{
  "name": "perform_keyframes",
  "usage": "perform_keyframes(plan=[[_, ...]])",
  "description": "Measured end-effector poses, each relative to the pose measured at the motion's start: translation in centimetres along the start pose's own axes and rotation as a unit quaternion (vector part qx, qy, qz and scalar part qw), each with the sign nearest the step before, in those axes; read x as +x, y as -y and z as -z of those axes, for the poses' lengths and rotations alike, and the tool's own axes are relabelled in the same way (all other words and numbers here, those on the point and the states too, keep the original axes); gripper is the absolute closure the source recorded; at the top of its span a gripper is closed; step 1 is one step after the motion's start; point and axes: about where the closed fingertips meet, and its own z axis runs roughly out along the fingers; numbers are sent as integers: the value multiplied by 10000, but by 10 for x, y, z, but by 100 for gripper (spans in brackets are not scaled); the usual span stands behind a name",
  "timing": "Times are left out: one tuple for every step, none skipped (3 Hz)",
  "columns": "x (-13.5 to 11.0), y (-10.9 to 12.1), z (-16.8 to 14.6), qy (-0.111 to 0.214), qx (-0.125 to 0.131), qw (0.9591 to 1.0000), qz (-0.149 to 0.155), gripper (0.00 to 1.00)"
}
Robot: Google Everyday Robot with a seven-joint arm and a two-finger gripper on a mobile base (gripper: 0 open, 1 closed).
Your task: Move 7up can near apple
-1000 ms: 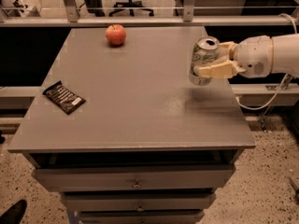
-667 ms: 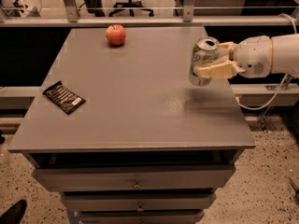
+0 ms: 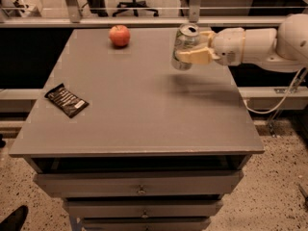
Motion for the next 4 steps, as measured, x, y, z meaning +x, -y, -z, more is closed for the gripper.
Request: perform_keyframes(plan=[[-14, 42, -65, 124, 16, 9999, 50, 100], [-21, 70, -123, 7, -16, 10000, 64, 100], [-10, 87, -163, -224, -52, 9997, -78, 100], [2, 98, -187, -364, -60, 9990, -239, 100]])
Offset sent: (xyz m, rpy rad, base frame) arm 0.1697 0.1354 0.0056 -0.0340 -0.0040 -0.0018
